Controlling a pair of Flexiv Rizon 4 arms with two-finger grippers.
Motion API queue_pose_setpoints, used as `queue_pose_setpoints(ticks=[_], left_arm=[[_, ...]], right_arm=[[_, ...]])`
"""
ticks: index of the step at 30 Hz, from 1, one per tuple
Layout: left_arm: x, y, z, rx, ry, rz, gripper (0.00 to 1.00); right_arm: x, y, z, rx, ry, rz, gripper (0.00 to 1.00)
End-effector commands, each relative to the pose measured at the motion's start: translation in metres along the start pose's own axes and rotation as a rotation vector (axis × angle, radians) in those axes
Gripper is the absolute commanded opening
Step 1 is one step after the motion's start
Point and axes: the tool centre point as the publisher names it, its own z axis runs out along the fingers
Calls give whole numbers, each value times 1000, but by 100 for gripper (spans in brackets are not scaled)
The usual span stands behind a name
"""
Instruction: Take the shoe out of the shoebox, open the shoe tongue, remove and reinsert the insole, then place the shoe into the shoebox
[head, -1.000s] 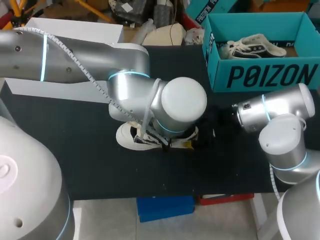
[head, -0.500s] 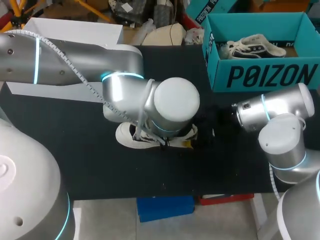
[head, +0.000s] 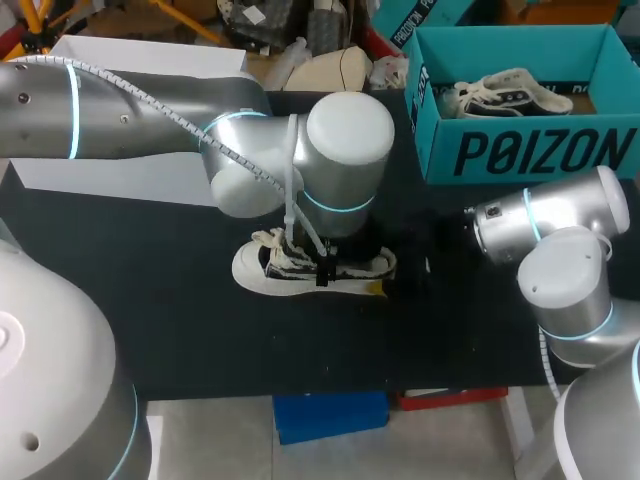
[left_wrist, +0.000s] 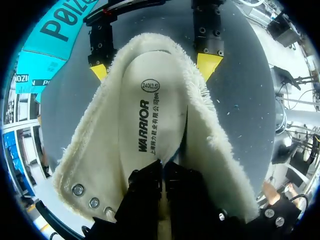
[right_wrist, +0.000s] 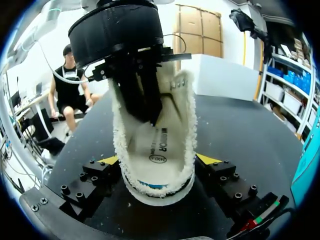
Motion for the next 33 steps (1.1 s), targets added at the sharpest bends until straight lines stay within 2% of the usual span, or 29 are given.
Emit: queue_pose_setpoints(ticks=[1, 7, 17, 25, 33], left_arm=[[-8, 12, 20, 68, 68, 9, 0], [-2, 17, -9, 133, 116, 15, 0], [10, 23, -46, 148, 40, 23, 0], [15, 24, -44, 163, 47, 23, 0], [16, 2, -36, 211, 60, 82, 0]], right_arm=[[1, -1, 2, 1, 1, 1, 0], [1, -1, 2, 1, 1, 1, 0], [1, -1, 2, 1, 1, 1, 0], [1, -1, 2, 1, 1, 1, 0], [1, -1, 2, 1, 1, 1, 0]])
